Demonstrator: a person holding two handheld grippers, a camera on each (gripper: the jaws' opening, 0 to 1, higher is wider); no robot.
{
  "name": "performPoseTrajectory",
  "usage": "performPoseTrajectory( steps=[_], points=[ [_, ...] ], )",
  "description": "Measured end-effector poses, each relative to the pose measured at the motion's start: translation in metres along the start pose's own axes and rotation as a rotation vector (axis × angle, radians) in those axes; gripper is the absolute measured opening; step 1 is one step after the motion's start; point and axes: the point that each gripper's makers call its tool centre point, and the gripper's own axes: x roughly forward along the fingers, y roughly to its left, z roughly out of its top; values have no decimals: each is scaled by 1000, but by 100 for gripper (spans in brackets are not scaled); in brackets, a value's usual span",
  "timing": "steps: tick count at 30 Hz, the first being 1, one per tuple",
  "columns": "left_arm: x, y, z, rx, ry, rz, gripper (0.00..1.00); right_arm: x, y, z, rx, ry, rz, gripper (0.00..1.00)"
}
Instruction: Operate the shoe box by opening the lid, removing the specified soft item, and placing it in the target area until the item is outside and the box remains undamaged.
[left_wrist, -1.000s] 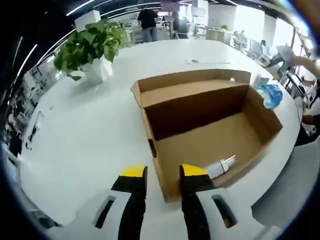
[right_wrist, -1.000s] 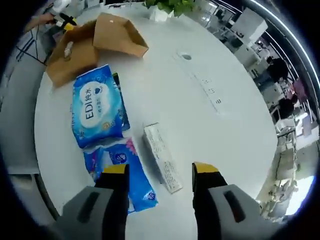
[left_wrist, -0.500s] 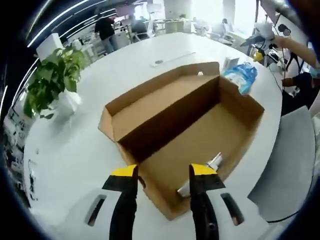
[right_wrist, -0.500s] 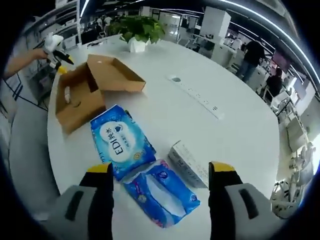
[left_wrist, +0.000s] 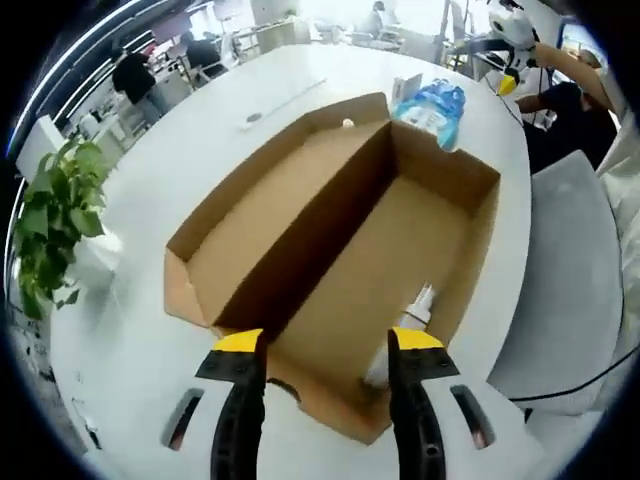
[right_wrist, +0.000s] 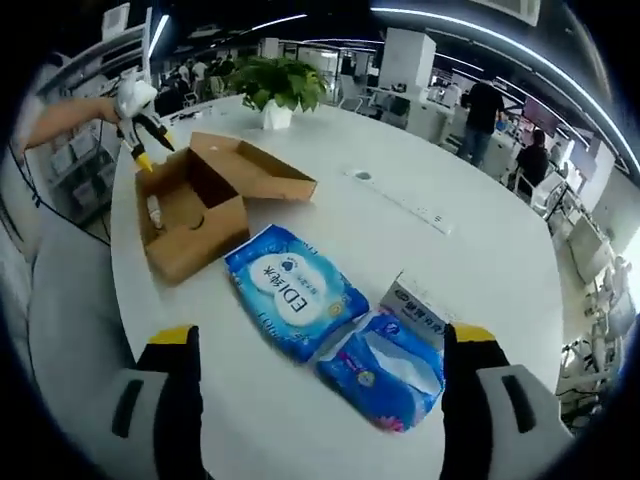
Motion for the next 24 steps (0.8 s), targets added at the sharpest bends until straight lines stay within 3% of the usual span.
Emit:
performPoseTrajectory(
  steps=[3,7,13,24],
  points=[
    [5,-5,-4,80,37,-45,51,-7,-2,-4,16,-7,-44,96],
    [11,-9,-6,140,72,-90,51,-15,7,-9,41,-25,-51,96],
    [19,-13,-8,221,120,-145,52,-19,34,-18,29,-9,-40,96],
    [37,-17,-10,375,206,-230,52,-26,63,-10,96,-64,-30,96]
  ],
)
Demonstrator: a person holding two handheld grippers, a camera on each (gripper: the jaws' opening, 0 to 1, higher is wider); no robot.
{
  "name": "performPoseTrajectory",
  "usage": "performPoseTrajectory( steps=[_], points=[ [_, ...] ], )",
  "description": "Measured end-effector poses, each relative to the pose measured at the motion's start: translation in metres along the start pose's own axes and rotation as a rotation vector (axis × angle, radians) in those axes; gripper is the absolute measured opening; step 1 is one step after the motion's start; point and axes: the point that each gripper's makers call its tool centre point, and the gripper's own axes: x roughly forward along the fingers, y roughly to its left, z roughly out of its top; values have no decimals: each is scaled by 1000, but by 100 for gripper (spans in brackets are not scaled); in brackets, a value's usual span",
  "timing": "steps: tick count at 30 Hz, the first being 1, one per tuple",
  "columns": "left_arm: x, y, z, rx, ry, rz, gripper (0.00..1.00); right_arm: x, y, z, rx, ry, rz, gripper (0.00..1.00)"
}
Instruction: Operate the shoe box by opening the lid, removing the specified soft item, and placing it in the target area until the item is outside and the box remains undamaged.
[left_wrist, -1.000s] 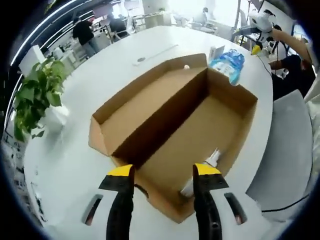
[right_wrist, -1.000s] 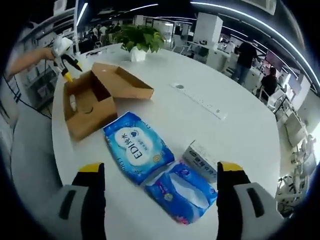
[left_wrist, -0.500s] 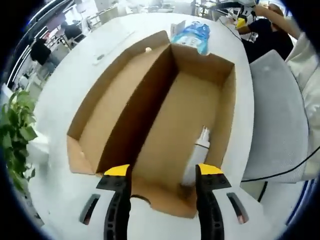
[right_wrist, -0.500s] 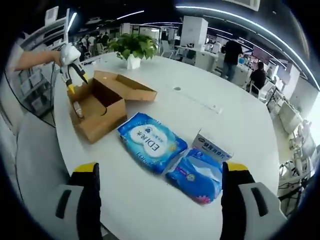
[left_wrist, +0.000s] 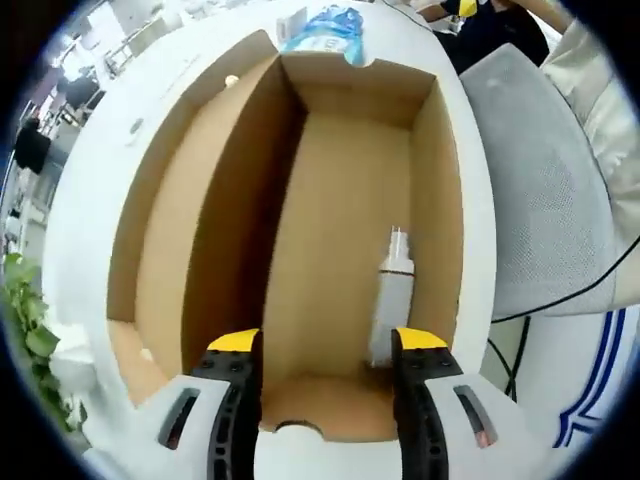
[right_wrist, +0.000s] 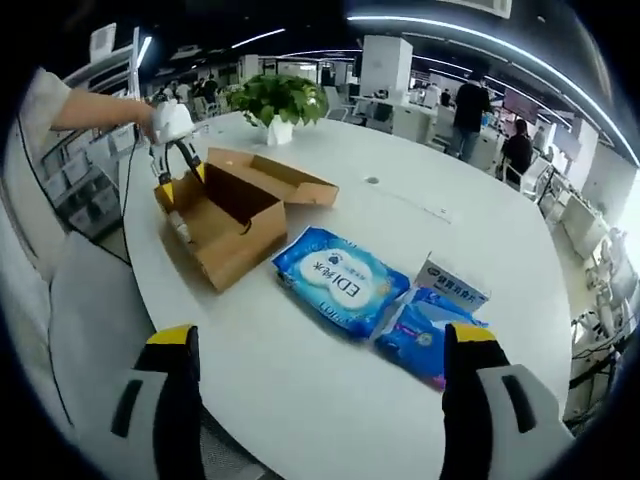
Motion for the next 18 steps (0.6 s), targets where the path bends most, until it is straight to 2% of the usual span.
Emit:
performPoseTrajectory(
  steps=[11,18],
  points=[
    [18,-14,9,97,50,-109,53,-1,3,0,27,-11,-27,96],
    [28,-26,10,150,75,-173,54,6,14,3,41,-22,-14,96]
  ],
)
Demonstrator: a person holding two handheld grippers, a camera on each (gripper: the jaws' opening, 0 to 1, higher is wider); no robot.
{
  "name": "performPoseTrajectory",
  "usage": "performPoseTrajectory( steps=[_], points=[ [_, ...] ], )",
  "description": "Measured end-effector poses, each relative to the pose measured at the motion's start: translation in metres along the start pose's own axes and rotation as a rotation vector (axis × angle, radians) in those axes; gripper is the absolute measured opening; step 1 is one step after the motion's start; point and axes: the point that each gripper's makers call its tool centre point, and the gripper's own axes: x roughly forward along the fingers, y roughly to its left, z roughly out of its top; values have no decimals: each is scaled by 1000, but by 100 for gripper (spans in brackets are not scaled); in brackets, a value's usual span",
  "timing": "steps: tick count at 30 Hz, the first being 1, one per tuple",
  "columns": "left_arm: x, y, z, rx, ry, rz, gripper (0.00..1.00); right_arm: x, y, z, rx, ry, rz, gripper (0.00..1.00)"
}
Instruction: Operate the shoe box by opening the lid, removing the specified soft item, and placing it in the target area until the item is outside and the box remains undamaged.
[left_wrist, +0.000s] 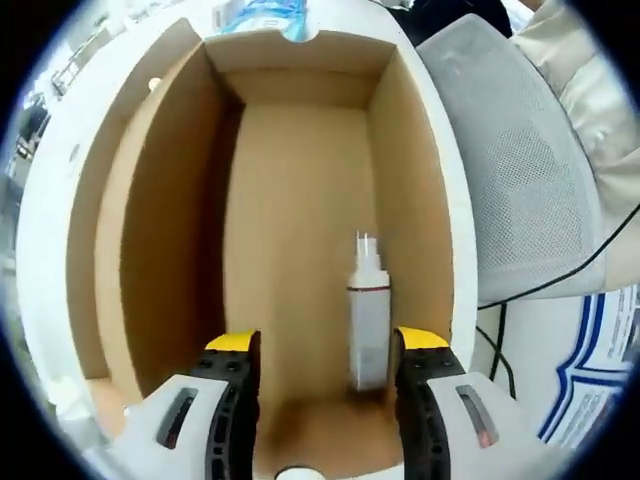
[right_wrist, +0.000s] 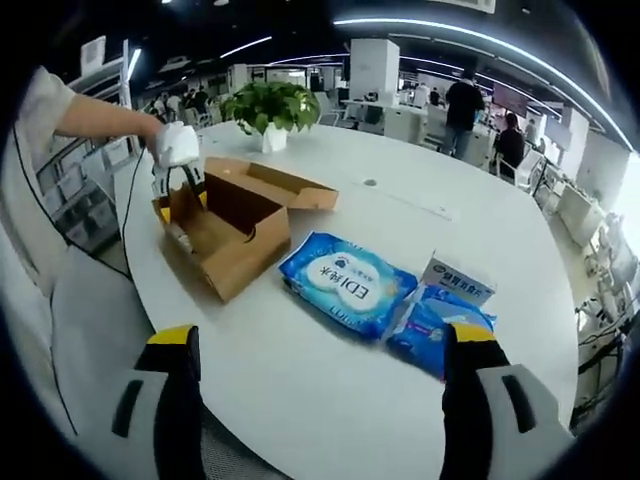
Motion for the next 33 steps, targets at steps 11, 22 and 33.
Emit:
performPoseTrajectory(
  steps=[11,22,33],
  points=[
    [18,-1,-1,-1,29,-14,47,0,2,-6,32,2,-8,96],
    [28,-7,0,-12,13,-8,36,7,11,-5,44,-8,9,96],
    [26,-9,3,-34,-33,10,21,13,22,3,19,-39,39,92]
  ],
)
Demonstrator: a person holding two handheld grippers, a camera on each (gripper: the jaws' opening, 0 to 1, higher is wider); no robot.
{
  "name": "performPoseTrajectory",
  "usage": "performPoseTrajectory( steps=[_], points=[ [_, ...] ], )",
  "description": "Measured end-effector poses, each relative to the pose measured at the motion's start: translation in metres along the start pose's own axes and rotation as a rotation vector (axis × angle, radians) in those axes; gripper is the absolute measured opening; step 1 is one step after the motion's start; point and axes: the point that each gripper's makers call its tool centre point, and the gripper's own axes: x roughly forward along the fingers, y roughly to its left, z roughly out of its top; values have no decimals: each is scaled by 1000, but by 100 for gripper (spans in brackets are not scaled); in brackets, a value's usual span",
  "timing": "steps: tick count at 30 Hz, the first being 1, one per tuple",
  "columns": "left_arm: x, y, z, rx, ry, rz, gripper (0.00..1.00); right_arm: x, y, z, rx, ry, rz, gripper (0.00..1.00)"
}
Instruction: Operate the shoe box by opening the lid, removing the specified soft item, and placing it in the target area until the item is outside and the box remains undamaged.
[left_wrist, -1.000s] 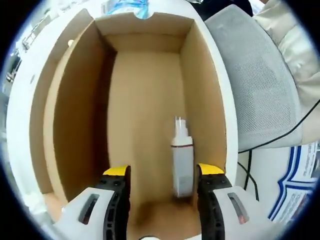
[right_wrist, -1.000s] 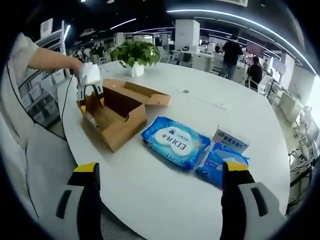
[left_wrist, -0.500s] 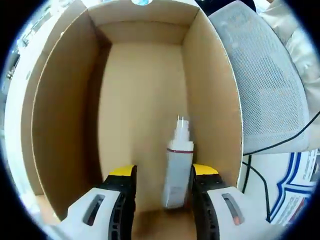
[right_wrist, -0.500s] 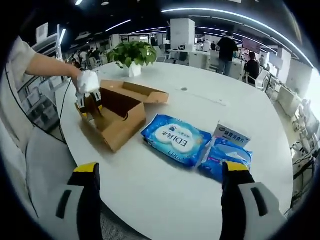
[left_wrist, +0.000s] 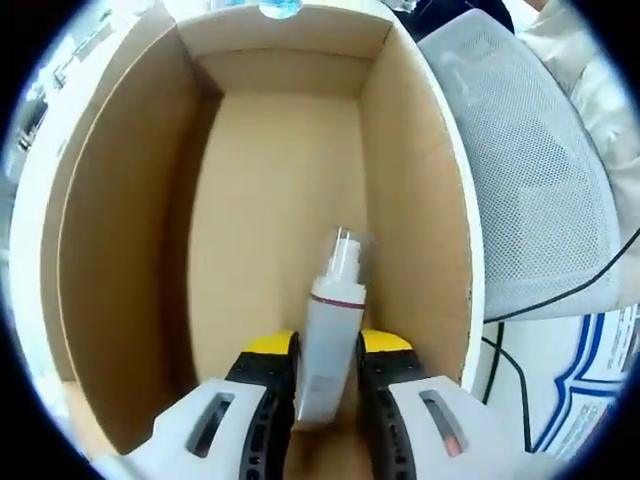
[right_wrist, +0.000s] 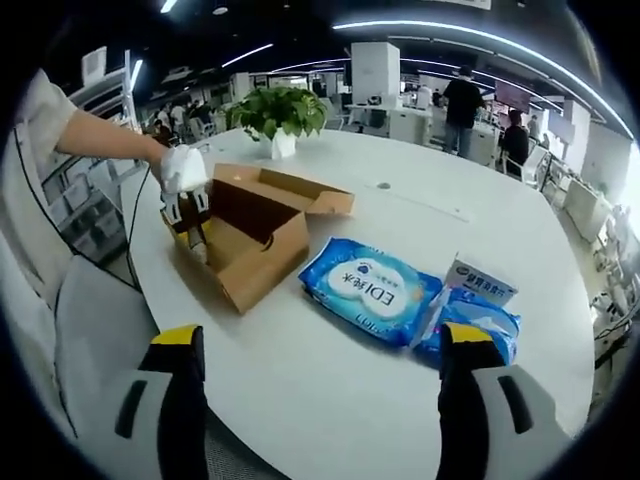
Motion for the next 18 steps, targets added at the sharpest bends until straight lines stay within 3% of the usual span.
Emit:
performPoseTrajectory(
  steps=[18],
  points=[
    [-10,6,5,-17,-26,53,17,-3,12,13,-31,-64,45,84]
  ],
)
